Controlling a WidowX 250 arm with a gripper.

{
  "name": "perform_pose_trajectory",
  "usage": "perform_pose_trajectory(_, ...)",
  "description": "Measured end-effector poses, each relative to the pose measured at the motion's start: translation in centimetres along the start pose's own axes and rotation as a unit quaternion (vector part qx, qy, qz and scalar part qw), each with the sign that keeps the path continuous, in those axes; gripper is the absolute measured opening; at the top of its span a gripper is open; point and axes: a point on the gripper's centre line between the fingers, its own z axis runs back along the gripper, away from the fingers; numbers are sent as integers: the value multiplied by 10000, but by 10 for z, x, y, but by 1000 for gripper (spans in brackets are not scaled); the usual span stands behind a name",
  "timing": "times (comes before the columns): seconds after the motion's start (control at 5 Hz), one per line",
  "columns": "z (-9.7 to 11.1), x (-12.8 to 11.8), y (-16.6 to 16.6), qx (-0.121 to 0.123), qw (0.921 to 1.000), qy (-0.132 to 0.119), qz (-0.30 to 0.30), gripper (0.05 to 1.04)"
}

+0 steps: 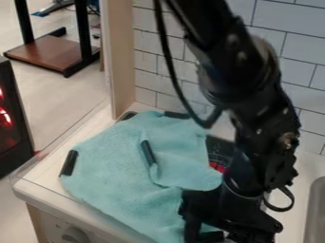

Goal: Move the cloth to the left of the stove

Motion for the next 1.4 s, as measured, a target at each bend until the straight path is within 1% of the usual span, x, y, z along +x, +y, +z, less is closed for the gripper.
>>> perform_pose_trajectory(0.2, -11, 3, -3, 103, 9999, 77, -59, 941)
perform_pose_trajectory(0.4, -13, 5, -1, 192, 9998, 31, -28, 665)
perform_pose_trajectory(0.6, -11, 8, 0, 250, 9997, -28, 12, 417)
perform_pose_trajectory(0.8, -11, 9, 2, 309, 9995, -67, 52, 225)
perform_pose_trajectory(1.0, -10, 10, 5, 368, 9993, -77, 70, 101)
perform_pose_trajectory(1.2, 0, 12, 6, 349, 9992, -189, 108, 50)
perform_pose_trajectory(1.4, 21, 14, 8, 218, 9992, -329, 25, 49)
